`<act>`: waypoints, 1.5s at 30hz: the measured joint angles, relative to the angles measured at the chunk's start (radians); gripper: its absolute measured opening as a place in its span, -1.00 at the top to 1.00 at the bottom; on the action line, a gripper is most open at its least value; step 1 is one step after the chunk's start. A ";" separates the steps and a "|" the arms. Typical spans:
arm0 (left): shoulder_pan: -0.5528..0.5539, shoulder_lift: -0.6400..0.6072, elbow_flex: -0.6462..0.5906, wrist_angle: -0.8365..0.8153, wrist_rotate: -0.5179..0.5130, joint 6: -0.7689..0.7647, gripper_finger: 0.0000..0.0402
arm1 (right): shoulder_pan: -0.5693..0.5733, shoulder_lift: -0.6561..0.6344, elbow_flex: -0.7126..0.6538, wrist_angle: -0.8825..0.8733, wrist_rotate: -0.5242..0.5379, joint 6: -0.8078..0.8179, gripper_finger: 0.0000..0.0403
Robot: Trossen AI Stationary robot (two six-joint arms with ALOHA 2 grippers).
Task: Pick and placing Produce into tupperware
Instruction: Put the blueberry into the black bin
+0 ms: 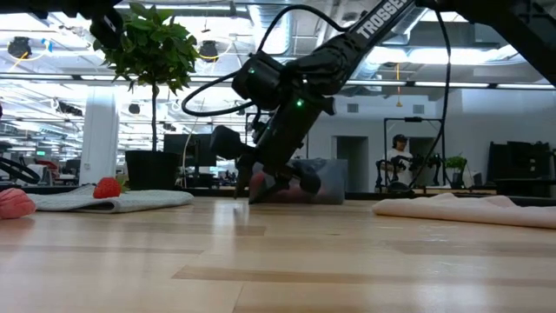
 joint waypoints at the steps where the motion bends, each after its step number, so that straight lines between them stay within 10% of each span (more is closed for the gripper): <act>1: 0.000 0.000 0.000 -0.003 0.001 0.000 1.00 | 0.005 0.000 0.003 -0.011 -0.009 -0.011 0.24; 24: 0.000 0.000 0.000 -0.013 0.000 -0.002 1.00 | -0.020 0.004 0.086 -0.228 0.045 0.077 0.30; 33: 0.000 0.000 0.000 -0.015 0.000 -0.002 1.00 | 0.033 0.011 0.080 -0.229 0.324 0.042 0.37; 45: 0.000 0.000 0.000 -0.015 0.000 -0.003 1.00 | 0.056 0.050 0.086 -0.230 0.314 0.097 0.31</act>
